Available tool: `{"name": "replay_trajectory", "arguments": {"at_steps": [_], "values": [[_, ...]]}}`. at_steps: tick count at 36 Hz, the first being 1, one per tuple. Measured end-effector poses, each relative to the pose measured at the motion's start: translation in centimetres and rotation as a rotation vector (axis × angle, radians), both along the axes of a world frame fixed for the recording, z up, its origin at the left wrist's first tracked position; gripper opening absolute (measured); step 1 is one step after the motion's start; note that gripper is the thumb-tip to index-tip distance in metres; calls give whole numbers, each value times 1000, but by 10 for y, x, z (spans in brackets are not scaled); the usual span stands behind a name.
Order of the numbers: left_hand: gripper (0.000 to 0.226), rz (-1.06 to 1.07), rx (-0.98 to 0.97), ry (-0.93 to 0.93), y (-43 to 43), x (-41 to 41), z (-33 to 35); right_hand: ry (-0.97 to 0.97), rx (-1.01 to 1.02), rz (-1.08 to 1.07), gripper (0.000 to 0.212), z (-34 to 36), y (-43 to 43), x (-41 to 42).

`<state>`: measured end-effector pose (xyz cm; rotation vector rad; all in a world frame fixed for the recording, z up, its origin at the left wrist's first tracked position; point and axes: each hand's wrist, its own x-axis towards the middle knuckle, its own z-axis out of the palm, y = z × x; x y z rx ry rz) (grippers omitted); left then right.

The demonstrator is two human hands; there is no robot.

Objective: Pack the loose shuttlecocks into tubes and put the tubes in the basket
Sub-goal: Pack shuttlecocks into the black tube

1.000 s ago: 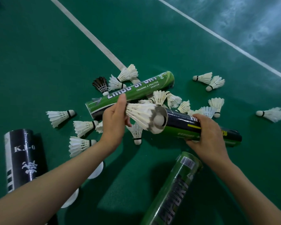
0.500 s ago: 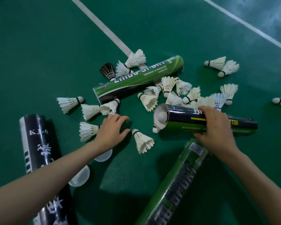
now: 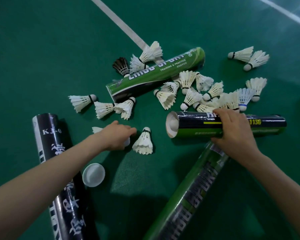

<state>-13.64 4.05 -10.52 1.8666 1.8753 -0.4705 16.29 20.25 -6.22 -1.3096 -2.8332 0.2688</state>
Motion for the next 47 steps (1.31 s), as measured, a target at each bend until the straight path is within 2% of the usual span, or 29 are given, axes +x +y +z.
{"name": "replay_trajectory", "arguments": {"at_steps": [3,8,11,15,18,20,23,26,30,35,37,43,47], "values": [[23,155,12,-228,5,-9,1,4,-1,-4,82,2,-1,0],[22,439,152,-543,24,-25,43,35,-14,3,83,0,-1,1],[16,675,209,-1034,32,-20,78,44,-23,-17,84,2,0,1],[15,707,213,-1530,39,16,93,67,-28,-60,83,8,3,-1],[20,827,288,-1741,47,44,90,99,-35,-81,80,11,5,-3],[20,859,337,-1800,53,56,87,107,-36,-92,79,13,4,-4],[33,828,375,-1720,61,70,87,123,-36,-97,78,14,3,-4],[33,792,436,-1607,64,78,81,151,-51,-96,77,15,4,-1],[40,867,451,-1492,65,87,77,164,-42,-86,76,15,0,-2],[41,771,510,-1180,67,104,86,114,-39,-63,77,10,-2,-8],[49,774,510,-1096,66,105,85,101,-36,-59,79,11,-3,-10],[42,700,590,-1097,65,114,84,210,49,185,77,20,-16,-28],[49,639,691,-1014,64,114,77,208,-14,204,76,27,-17,-36]]}}
